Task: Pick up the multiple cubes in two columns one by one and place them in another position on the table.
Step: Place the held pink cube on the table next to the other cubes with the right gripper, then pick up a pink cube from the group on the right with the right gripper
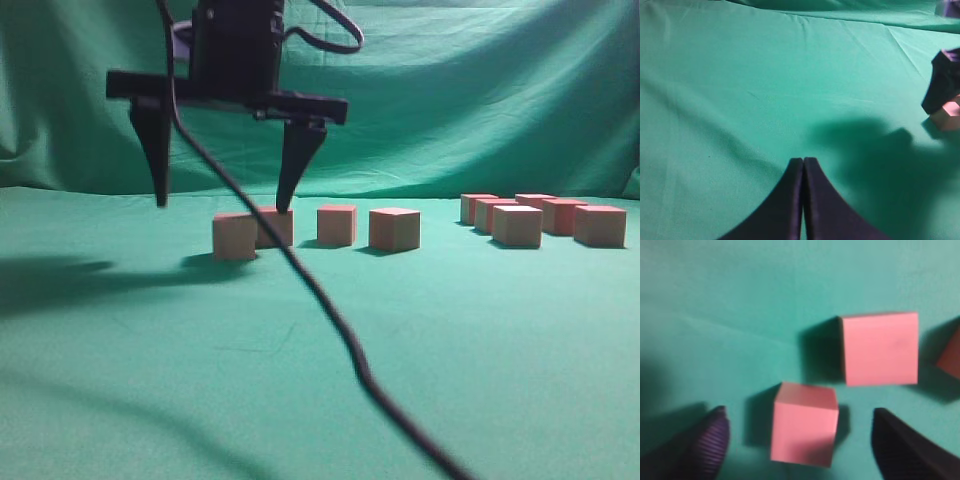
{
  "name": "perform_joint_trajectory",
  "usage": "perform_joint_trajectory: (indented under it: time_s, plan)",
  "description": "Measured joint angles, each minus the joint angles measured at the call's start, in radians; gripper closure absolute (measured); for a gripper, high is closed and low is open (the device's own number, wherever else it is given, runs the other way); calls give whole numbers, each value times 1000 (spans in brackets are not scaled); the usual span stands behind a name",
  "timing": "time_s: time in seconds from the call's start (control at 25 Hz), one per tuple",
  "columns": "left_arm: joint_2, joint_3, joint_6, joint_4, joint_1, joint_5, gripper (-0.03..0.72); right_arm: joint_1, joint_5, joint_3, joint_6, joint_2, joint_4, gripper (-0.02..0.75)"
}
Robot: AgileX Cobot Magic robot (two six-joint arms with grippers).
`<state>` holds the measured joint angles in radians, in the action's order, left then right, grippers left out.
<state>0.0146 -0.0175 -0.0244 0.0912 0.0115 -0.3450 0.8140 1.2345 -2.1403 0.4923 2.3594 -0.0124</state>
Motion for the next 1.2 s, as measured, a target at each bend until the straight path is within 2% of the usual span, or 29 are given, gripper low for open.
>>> perform_joint_trajectory:
  time_s: [0.04,0.36,0.44,0.48,0.6,0.64,0.84,1.08,1.2]
  plan:
    - [0,0,0,0,0,0,688,0,0,-20,-7,0,2,110]
    - [0,0,0,0,0,0,688,-9,7,-108,-104,-132,-29,111]
    - [0,0,0,0,0,0,688,-30,11,-108,-113,-205,-56,111]
    - [0,0,0,0,0,0,688,-44,11,-108,-113,-241,-68,153]
    - [0,0,0,0,0,0,688,-113,14,-86,-125,-346,-82,158]
    - [0,0,0,0,0,0,688,-135,14,-57,-132,-378,-84,204]
    - [0,0,0,0,0,0,688,-250,20,168,-161,-508,-118,204]
    - [0,0,0,0,0,0,688,-366,14,420,-161,-518,-126,204]
    - [0,0,0,0,0,0,688,-406,-67,511,-161,-507,-129,204]
